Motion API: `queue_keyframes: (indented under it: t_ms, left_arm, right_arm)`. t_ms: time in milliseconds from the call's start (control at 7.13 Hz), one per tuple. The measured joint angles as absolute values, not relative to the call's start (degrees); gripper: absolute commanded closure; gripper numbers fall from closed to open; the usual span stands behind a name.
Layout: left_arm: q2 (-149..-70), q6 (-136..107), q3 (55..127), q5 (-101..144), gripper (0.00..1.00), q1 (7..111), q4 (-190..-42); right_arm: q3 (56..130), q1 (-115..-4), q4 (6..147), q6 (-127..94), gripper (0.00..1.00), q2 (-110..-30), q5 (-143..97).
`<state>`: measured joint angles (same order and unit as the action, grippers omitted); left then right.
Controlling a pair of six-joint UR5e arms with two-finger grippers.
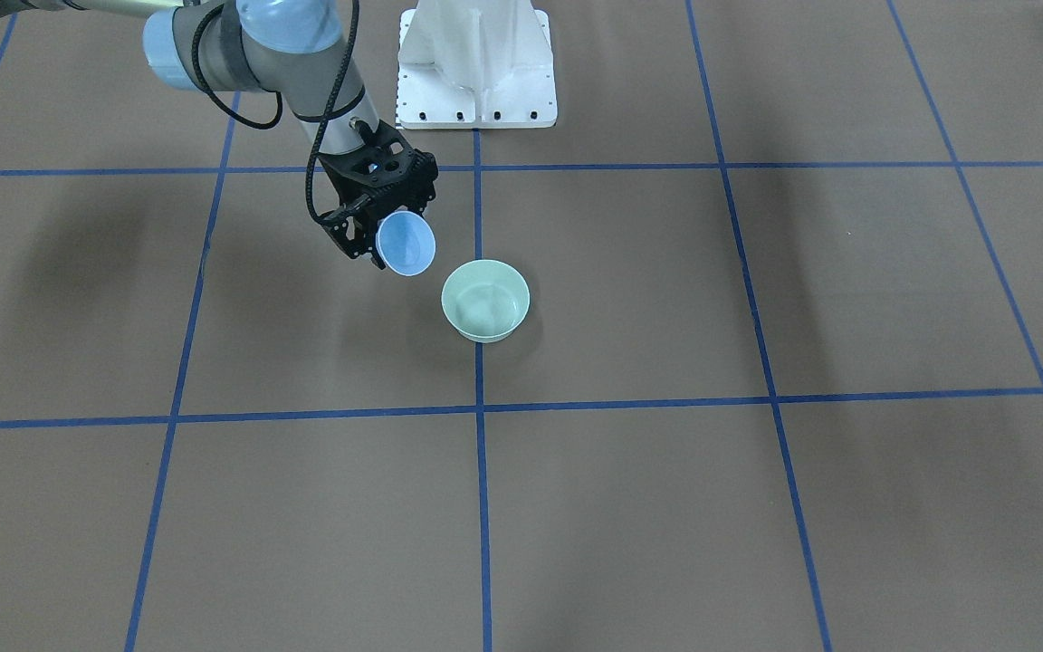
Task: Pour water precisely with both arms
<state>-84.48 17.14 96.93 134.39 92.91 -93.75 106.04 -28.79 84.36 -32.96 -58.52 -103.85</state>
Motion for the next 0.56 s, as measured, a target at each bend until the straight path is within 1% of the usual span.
queue_keyframes:
  t_ms: [281, 561]
  left_arm:
    - [-84.17, 17.14, 97.01, 134.39, 0.00, 92.98, -93.78]
    - [-84.12, 17.14, 97.02, 134.39, 0.00, 92.97, -93.78]
  right_arm:
    - [102.55, -28.57, 89.27, -34.64, 1.00, -54.36, -105.65]
    - [97.44, -28.16, 90.27, -36.10, 1.00, -50.46, -105.88]
